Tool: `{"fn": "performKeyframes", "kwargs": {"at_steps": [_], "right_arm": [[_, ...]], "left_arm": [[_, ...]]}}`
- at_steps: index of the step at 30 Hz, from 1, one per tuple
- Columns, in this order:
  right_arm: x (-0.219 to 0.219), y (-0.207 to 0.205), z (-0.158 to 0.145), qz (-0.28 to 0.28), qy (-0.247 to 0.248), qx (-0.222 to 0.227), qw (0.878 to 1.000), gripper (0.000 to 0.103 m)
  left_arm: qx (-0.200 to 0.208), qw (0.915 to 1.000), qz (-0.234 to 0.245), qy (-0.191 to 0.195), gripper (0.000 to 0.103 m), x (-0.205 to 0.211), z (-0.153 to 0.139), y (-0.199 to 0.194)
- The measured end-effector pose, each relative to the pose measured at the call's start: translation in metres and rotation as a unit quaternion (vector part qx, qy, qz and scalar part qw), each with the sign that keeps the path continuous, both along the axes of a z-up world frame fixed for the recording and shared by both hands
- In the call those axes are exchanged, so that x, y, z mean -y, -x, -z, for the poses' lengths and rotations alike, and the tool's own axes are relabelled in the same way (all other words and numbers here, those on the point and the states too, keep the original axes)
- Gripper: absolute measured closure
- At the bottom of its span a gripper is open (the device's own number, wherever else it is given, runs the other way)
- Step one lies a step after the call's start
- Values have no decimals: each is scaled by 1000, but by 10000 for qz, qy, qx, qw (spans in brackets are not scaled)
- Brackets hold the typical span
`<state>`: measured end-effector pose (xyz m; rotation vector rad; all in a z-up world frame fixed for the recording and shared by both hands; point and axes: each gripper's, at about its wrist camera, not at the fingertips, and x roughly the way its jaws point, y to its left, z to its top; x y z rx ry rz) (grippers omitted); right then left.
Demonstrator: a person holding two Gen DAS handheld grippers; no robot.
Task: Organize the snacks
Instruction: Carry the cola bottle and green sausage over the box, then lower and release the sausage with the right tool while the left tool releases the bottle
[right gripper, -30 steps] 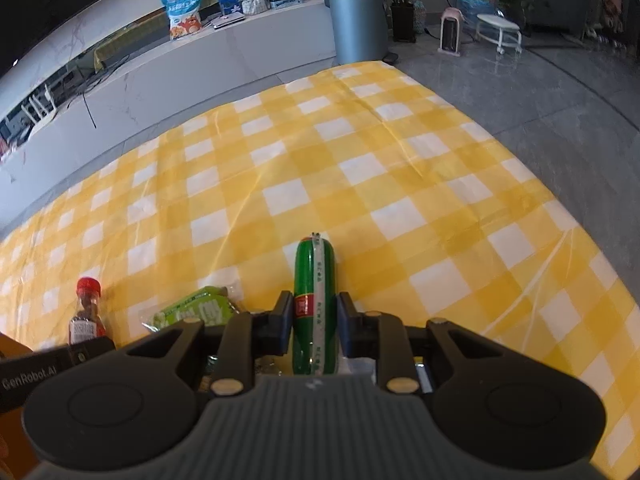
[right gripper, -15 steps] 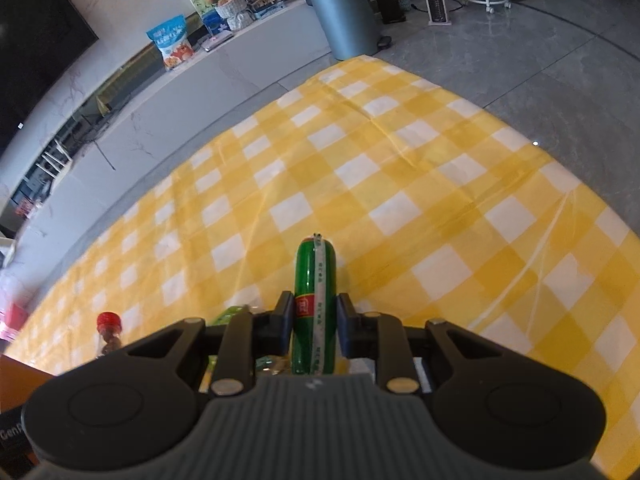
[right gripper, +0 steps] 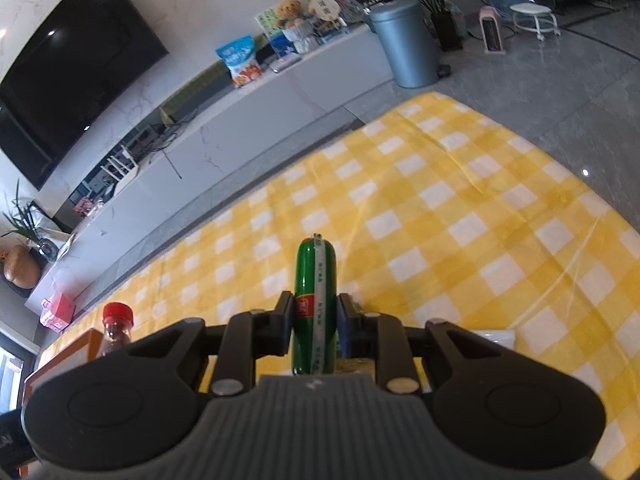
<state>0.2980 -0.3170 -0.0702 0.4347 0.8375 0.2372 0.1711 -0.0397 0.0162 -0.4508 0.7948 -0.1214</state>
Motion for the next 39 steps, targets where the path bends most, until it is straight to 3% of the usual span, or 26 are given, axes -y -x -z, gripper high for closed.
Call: {"fn": "performKeyframes", "kwargs": {"at_steps": [8,10,18,22,29,39], "right_arm": [[-40,45,-33,-526,44,774,9956,83],[-52,55,-40,-688,32,909,9935,83],[-112,97,-72,-1362,-78,1237,9829,83],[-143,112,-85,-1747,43,1327,9756,83],[-197,128,-82,-2477,453,1126,9612,83],[-240,120,-41,-3000,810,46,9505,83]], "left_arm": [[216,9990,-312,-222,68,-42,-21,33],[187,9989,-417,-72,68,-57,-21,38],[180,9974,-696,-27,68,-113,-24,62],[114,9971,-723,-220,68,-132,-22,70],[-233,9972,-620,-352,68,-164,-5,73],[-791,9952,-468,-334,68,-193,32,73]]}}
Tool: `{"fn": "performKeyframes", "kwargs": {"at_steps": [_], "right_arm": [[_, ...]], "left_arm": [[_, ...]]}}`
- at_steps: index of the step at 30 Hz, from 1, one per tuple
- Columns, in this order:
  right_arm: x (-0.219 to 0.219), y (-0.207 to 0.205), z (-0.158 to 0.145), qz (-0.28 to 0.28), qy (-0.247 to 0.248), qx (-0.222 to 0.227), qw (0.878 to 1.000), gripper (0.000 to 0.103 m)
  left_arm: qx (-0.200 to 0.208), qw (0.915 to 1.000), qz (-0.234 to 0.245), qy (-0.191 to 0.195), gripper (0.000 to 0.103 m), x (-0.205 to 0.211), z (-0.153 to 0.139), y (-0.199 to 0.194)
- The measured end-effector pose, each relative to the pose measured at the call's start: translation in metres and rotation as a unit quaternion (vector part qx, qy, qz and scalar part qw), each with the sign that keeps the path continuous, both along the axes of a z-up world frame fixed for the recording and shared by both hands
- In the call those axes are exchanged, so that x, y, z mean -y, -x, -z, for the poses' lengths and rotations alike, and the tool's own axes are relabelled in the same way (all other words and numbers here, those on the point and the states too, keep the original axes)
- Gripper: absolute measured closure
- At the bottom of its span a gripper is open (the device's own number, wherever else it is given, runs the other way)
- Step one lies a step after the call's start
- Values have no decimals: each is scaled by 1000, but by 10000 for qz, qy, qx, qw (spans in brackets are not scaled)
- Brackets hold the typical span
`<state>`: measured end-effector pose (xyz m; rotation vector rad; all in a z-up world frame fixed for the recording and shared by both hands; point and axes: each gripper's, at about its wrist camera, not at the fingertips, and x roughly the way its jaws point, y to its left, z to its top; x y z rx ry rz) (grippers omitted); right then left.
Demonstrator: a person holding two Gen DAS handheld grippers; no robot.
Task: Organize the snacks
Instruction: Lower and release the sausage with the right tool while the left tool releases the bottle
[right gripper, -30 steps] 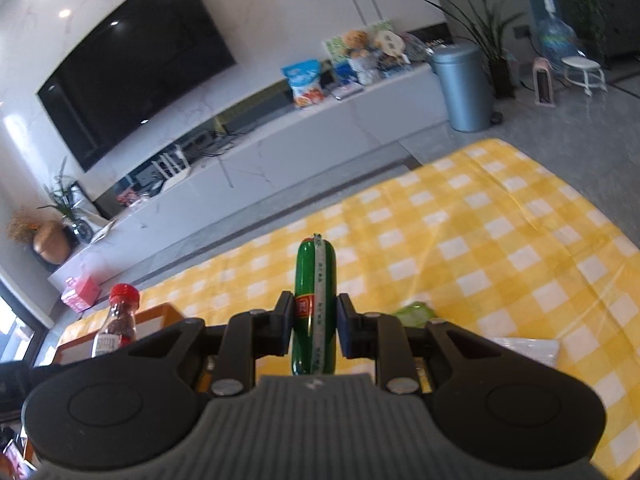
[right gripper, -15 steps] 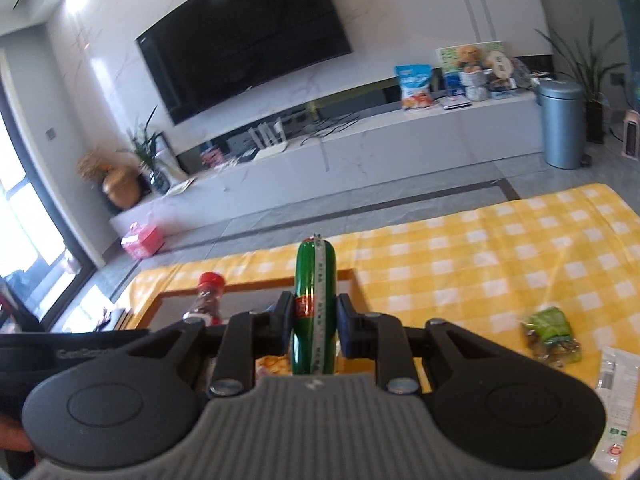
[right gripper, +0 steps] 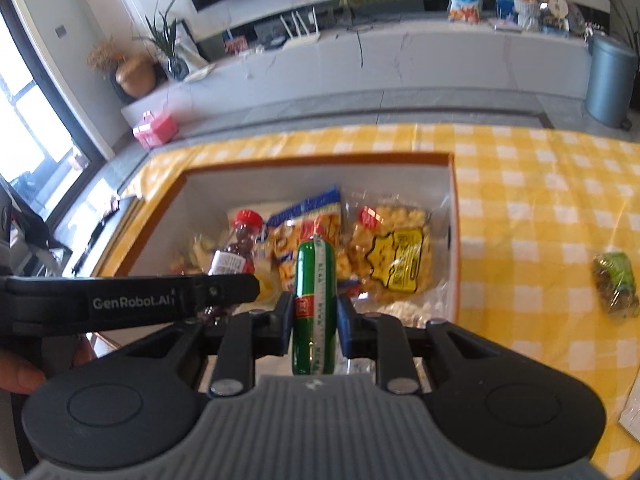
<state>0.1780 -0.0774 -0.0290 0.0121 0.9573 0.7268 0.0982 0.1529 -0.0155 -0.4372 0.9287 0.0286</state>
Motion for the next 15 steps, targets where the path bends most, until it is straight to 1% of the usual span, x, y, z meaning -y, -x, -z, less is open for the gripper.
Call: {"fn": "performKeyframes", "kwargs": {"at_steps": [4,7,12,15], "right_arm": [[-14,-5,13,-115,283,-269,9992,83],[-25,-7,20,-183,530,-335,9979,83],[-33,-12,33,-232,716,-565,9956,83],[-40,-13,39,-228,960,-578,9934,83]], "left_arm": [[-146,9998,-1,156,68,-8,12,-3],[-237,9996,31,162,68,-9,18,-4],[-319,9993,36,187,68,-13,24,-4],[-422,9989,38,174,68,-15,29,-4]]}}
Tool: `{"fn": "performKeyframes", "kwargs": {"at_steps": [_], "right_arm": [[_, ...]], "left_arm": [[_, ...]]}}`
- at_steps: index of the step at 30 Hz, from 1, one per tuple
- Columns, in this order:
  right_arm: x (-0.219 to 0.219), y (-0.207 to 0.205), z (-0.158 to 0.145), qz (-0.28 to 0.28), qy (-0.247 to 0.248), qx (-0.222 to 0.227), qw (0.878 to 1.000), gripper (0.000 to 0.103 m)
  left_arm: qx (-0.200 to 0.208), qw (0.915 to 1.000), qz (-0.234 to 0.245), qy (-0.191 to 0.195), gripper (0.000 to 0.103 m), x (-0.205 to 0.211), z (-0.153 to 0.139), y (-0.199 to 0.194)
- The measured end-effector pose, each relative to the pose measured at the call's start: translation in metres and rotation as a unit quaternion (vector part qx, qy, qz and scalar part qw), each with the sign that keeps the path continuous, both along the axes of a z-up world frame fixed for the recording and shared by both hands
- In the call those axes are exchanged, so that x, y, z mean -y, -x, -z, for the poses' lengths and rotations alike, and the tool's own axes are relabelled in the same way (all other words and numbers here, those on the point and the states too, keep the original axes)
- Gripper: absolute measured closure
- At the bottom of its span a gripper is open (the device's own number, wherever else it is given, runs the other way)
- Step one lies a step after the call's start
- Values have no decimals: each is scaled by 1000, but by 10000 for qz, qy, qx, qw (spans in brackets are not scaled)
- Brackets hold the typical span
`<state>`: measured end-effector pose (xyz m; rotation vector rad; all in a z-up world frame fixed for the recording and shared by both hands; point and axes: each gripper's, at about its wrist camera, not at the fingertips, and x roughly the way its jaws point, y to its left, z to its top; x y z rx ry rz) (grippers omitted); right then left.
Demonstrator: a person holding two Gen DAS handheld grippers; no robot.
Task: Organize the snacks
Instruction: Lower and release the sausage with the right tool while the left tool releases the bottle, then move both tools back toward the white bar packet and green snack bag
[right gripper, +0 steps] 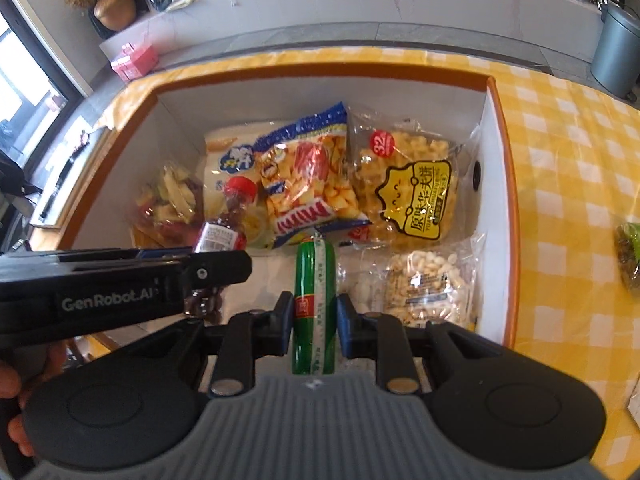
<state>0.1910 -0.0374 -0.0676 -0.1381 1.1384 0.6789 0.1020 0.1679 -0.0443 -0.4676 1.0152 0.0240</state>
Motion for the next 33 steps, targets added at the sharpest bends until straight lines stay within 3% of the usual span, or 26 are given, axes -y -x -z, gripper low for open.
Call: {"fn": "performKeyframes", "kwargs": {"at_steps": [10,14,20,33], "right_arm": [[-8,0,14,-32,156,-183,9997,82],[-9,3,8,-95,200,37,9997,81],[3,6,-8,9,102,358,9993,74],[25,14,-18,130,-6,700,9975,69]], "left_arm": [[-245,9996,-9,112,68,-2,13,-1],[-287,9995,-51,75,68,-3,14,-1],[-524,9982,-27,-289,68,-1,17,-5],[-438,9989,146,58,65,9,21,-10]]}}
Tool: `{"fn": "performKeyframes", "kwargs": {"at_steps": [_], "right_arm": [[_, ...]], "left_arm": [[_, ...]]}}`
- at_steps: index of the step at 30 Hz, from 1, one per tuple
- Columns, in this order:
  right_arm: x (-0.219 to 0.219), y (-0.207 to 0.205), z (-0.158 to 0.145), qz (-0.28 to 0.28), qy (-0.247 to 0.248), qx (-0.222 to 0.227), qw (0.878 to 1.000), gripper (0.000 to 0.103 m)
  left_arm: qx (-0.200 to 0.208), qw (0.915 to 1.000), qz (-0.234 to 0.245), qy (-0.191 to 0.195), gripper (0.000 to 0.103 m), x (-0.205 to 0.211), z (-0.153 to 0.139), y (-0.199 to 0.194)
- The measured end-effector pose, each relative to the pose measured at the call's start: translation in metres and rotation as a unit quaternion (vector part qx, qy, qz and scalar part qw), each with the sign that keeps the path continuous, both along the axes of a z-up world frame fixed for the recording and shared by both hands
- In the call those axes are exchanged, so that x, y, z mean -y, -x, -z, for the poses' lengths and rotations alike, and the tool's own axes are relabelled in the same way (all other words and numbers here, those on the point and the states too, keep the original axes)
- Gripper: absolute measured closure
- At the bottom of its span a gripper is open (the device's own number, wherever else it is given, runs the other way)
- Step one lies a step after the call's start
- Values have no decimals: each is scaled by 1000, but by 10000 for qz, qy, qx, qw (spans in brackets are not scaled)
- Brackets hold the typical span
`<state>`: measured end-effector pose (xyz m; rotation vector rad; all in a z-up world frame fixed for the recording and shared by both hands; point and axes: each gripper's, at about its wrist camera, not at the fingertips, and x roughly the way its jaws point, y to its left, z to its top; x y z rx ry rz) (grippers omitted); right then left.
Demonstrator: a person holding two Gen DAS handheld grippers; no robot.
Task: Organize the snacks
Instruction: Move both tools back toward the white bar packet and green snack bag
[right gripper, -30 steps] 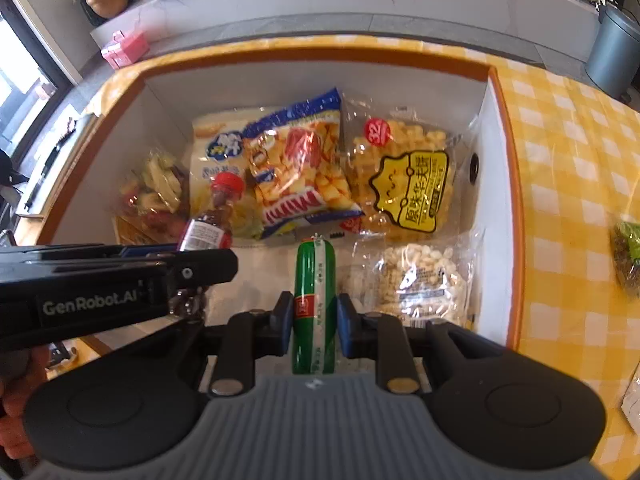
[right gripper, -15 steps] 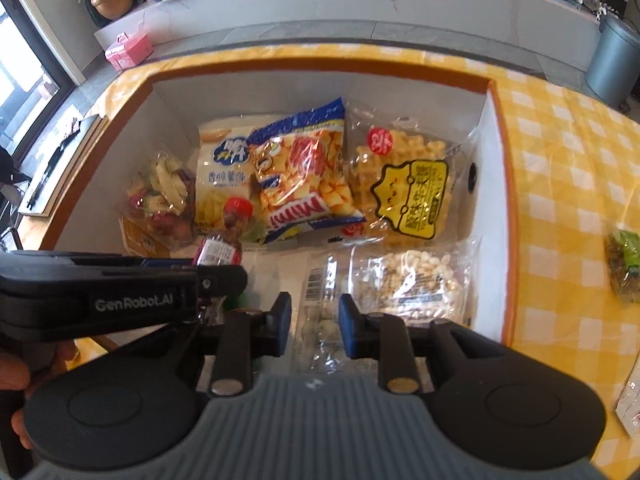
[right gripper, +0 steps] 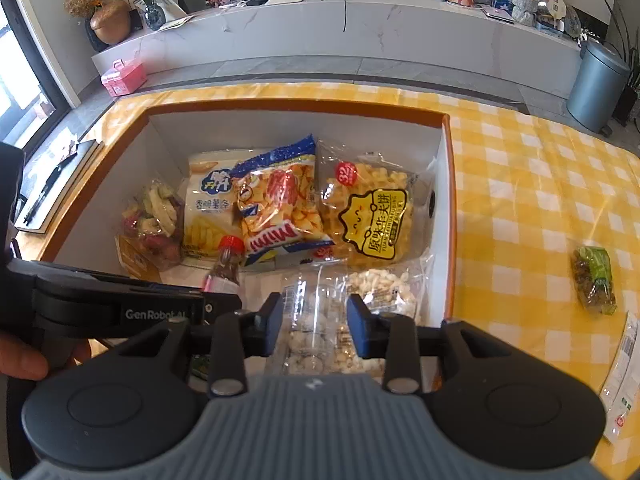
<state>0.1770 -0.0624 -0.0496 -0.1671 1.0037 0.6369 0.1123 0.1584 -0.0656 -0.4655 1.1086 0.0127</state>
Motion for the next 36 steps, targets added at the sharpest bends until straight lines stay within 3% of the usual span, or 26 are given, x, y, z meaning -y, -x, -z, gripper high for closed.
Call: {"fn": "performKeyframes", "kwargs": {"at_steps": [1,4,13,23,29,36], "right_arm": [[0,0,0,3,4,5,10000,69],[2,0,0,23,-5,-10,10000,69],[11,1,-8,65,-123,119,9998,69],[64,21,-52,349,-779,1240,9886,69],[118,24,-64,1002,-1107,1575,9762,69],[193,15,-53,2217,-998,1264,9617,69]], "left_arm": [[22,10000,-6,48,55,0,0,0],[102,9999,-34,103,41,-1,-1,2],[529,9986,28,10,41,3,-16,9],[1768,9832,150,-430,41,33,-61,27],[2120,9753,286,-546,41,61,-83,37],[2277,9668,906,-721,41,112,-105,32]]}}
